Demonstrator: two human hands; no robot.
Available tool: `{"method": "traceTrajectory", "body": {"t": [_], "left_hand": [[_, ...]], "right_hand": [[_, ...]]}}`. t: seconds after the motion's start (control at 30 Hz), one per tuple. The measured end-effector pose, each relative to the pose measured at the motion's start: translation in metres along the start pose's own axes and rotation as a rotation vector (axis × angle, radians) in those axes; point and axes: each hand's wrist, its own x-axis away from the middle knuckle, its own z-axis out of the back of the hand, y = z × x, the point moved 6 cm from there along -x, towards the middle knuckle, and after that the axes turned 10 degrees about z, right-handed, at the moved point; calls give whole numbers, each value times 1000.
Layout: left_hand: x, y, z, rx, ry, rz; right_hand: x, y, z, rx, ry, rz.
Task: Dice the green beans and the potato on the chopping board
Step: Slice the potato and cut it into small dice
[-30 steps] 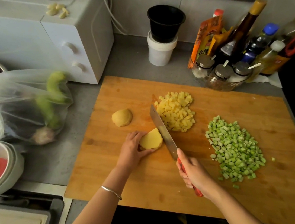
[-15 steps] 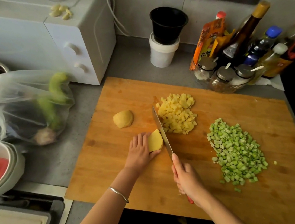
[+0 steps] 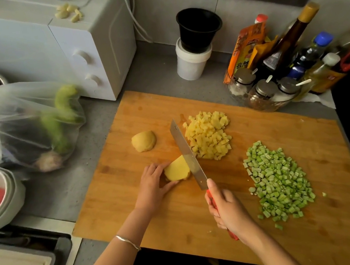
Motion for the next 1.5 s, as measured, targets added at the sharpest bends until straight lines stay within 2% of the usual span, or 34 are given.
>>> {"method": "traceTrajectory", "body": {"t": [0.47, 0.57, 0.7, 0.93, 1.23, 1.4, 1.5], "left_hand": [[-1, -2, 1, 33, -34, 25], [-2, 1, 1, 49, -31, 12], [-3, 1, 0, 23, -37, 4], [-12, 7, -4, -3, -54, -2], [-11, 7, -5, 24, -37, -10], [-11, 6, -4, 37, -31, -6], [-12, 8, -3, 41, -33, -12]], "right_hand": [[-18, 11, -5, 236, 13, -104], [-22, 14, -6, 207, 28, -93], [-21, 12, 4, 42, 83, -70], [-16, -8, 4, 62, 48, 29], [-12, -1, -4, 133, 23, -52], [-26, 5, -13, 255, 80, -66], [-36, 6, -12, 225, 83, -86]]}}
